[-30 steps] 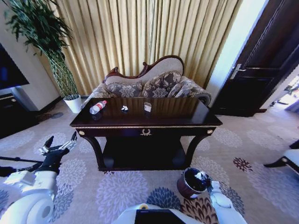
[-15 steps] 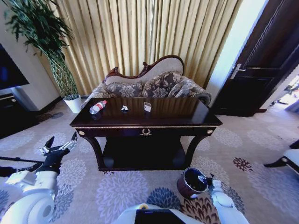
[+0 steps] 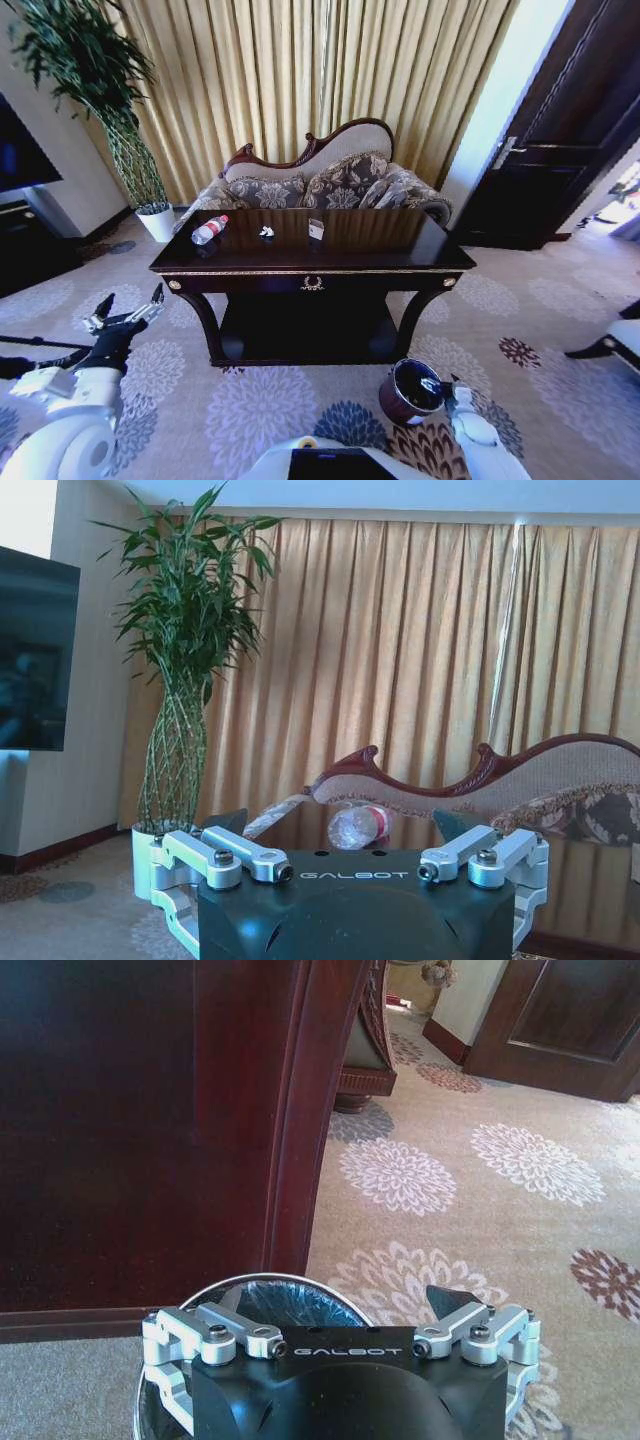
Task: Move to the front of the table and place the trash on the table into the trash bin.
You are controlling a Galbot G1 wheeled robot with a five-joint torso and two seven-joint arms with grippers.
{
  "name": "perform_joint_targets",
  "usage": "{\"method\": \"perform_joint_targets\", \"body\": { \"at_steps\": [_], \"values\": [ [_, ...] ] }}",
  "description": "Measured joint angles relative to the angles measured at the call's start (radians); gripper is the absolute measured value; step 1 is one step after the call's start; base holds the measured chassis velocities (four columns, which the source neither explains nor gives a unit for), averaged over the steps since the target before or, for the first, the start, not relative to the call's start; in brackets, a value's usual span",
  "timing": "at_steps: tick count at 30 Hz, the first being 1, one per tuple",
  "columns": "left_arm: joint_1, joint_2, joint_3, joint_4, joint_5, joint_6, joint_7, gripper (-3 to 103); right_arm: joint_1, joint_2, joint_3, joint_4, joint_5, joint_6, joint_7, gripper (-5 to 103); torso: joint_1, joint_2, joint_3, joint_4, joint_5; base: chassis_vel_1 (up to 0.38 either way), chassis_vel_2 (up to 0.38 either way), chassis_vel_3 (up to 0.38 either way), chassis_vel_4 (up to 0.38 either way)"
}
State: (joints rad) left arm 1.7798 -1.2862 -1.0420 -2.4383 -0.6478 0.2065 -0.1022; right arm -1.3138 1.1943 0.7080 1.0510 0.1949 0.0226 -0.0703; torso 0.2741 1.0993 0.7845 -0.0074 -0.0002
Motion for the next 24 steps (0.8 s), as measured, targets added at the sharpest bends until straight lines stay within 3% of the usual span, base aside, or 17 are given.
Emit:
{"method": "perform_joint_targets", "body": {
  "at_steps": [6,10,14,15,18,19,24],
  "values": [
    [0.000,0.000,0.003,0.000,0.000,0.000,0.000,100,-0.004,-0.003,0.001,0.000,0.016,-0.001,-0.002,100,0.000,0.000,0.000,0.0000,0.0000,0.000,0.000,0.000,0.000],
    [0.000,-0.001,0.003,0.000,0.000,0.000,0.000,100,-0.020,-0.005,0.002,0.054,0.056,-0.044,-0.009,100,0.000,0.000,0.000,-0.0002,0.0001,0.000,0.000,0.000,0.000],
    [0.002,-0.002,0.002,-0.002,0.000,0.000,0.000,100,-0.069,-0.006,0.025,0.287,0.188,-0.156,-0.011,100,0.000,0.000,0.000,-0.0001,0.0003,0.000,0.000,0.000,0.000],
    [0.002,-0.002,0.002,-0.002,0.000,0.000,0.000,100,-0.069,-0.006,0.025,0.287,0.188,-0.156,-0.011,100,0.000,0.000,0.000,-0.0001,0.0003,0.000,0.000,0.000,0.000],
    [0.005,-0.004,-0.003,-0.005,0.000,0.000,0.001,100,-0.118,-0.025,0.066,0.588,0.284,-0.248,0.002,100,0.000,0.000,0.000,0.0004,-0.0007,0.000,0.000,0.000,0.000],
    [0.005,-0.004,-0.003,-0.005,0.000,0.000,0.001,100,-0.118,-0.025,0.066,0.588,0.284,-0.248,0.002,100,0.000,0.000,0.000,0.0004,-0.0007,0.000,0.000,0.000,0.000],
    [0.007,-0.006,-0.012,-0.013,-0.002,0.000,0.000,100,-0.191,-0.052,0.109,0.912,0.347,-0.294,0.036,100,0.000,0.000,0.000,-0.0003,-0.0001,0.000,0.000,0.000,0.000]
  ]
}}
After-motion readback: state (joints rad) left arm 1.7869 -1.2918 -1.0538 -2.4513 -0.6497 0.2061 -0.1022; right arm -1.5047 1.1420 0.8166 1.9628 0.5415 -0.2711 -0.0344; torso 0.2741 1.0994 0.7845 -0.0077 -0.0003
